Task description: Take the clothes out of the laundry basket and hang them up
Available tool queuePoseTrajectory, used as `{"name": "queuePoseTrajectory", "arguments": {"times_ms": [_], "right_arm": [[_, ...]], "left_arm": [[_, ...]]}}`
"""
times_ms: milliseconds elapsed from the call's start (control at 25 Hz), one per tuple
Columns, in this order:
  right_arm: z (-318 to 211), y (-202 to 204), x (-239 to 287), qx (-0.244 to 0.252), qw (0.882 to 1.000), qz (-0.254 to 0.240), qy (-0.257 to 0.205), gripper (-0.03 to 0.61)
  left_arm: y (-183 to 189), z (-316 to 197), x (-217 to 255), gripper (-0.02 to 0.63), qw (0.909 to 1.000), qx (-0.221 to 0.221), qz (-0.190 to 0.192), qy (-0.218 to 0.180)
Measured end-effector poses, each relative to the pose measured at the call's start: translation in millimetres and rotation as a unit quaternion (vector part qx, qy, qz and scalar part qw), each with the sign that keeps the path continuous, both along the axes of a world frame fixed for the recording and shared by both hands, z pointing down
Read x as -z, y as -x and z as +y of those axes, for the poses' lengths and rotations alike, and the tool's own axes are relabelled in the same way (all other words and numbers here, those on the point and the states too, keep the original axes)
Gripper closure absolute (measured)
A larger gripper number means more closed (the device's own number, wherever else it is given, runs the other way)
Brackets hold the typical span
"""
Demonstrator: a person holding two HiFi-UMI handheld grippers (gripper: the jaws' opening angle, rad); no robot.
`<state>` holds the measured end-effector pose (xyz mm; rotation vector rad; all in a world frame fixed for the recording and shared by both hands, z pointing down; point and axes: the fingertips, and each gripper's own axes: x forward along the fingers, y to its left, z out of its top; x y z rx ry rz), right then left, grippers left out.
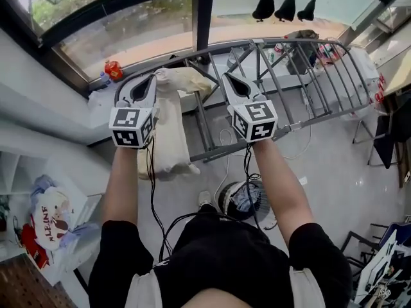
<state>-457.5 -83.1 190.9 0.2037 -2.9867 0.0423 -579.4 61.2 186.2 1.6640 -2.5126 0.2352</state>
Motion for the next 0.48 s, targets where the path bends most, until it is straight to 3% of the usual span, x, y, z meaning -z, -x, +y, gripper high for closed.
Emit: {"name": "queuePoseTrajectory", "arguments": {"times_ms": [200, 480], "right_arm": [[11, -62, 60, -0.026, 0.997, -0.070, -0.010, 0.568], [-6, -176, 91, -0.089, 0.990, -0.099, -0.036, 0.568]], "left_arm": [[-70, -11, 36, 0.609, 0.9998, -0.014, -0.007, -0.016], [-192, -55, 55, 0.609, 0.9963, -0.081, -0.011, -0.027]]}}
